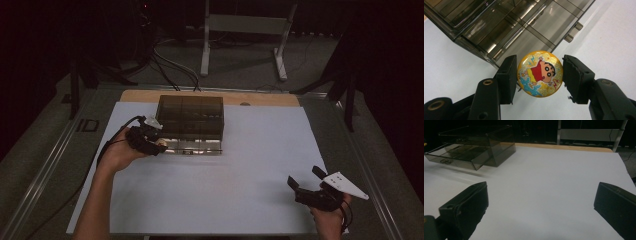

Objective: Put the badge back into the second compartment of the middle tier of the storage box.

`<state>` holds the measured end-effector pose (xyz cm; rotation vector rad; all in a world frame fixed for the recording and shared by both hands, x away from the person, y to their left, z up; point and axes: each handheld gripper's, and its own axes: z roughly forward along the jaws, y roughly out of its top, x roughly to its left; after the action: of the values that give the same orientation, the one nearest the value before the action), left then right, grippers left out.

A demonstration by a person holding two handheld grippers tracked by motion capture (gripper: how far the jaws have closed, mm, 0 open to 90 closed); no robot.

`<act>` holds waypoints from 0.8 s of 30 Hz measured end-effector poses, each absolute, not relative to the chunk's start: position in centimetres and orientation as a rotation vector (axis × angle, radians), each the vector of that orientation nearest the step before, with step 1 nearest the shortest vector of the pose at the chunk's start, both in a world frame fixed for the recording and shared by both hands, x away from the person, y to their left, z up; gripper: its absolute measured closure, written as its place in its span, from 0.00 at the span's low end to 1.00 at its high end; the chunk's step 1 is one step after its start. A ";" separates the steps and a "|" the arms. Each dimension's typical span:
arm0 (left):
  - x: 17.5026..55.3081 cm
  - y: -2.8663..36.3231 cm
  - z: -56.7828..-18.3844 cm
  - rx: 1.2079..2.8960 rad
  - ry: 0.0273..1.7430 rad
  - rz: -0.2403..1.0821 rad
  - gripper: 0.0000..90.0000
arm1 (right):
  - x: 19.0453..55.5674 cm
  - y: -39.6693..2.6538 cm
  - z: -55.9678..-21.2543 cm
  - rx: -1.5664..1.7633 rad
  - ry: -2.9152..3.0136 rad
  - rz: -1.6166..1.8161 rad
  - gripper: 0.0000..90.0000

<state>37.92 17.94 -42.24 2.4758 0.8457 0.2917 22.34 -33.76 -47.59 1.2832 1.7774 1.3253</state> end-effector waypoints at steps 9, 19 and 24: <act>38.0 17.3 -42.1 2.478 0.832 0.293 0.54 | 22.3 -33.8 -47.6 1.283 1.776 1.326 0.00; 38.2 16.7 -42.0 2.480 0.820 0.293 0.54 | 22.3 -33.8 -47.6 1.283 1.776 1.326 0.00; 38.3 16.5 -41.8 2.467 0.817 0.296 0.54 | 22.3 -33.8 -47.6 1.284 1.776 1.327 0.00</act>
<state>38.28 16.45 -41.75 2.4666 0.8166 0.2962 22.32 -33.80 -47.57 1.2840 1.7763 1.3266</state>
